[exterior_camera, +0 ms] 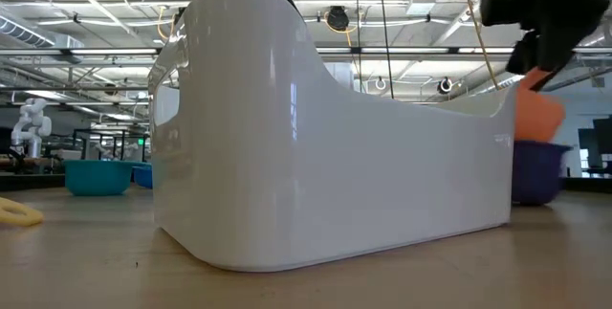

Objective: Nest measuring cups in basket
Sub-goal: Stack the orange measuring cup on top of the dark blue measuring cup

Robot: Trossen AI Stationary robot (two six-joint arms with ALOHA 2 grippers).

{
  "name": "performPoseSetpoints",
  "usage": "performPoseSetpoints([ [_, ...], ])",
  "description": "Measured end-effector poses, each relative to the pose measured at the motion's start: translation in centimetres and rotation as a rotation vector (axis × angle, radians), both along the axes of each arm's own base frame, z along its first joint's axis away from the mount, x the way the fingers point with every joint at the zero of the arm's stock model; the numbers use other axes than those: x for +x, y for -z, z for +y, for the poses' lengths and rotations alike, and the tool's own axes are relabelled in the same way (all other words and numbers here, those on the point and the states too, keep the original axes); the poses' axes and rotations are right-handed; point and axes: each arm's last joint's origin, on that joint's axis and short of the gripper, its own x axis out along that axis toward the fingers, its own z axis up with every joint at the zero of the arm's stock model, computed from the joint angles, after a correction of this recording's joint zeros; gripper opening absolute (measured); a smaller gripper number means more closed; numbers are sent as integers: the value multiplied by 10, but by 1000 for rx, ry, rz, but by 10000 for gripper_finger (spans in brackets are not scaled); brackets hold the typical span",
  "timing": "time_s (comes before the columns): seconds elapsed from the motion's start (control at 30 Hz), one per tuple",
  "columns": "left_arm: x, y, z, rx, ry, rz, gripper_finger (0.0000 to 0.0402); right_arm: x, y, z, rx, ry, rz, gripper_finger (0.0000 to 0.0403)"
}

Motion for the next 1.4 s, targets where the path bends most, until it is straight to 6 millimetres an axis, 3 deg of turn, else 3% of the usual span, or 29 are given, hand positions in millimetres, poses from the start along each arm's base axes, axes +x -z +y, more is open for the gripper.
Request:
performPoseSetpoints([
  [0.27,0,0,0,2,1,0,145,32,15,-15,-50,13,-27,121],
  [0.43,0,0,0,1,2,2,145,38,22,-27,-26,22,-4,121],
  [0.83,0,0,0,2,3,3,145,38,-4,-42,-92,44,-163,121],
  [1.13,1,0,-8,19,40,5,145,68,-22,-50,-321,-80,-509,121],
  [1.4,0,2,-20,30,60,36,145,99,-1,-60,-434,-194,-542,121],
])
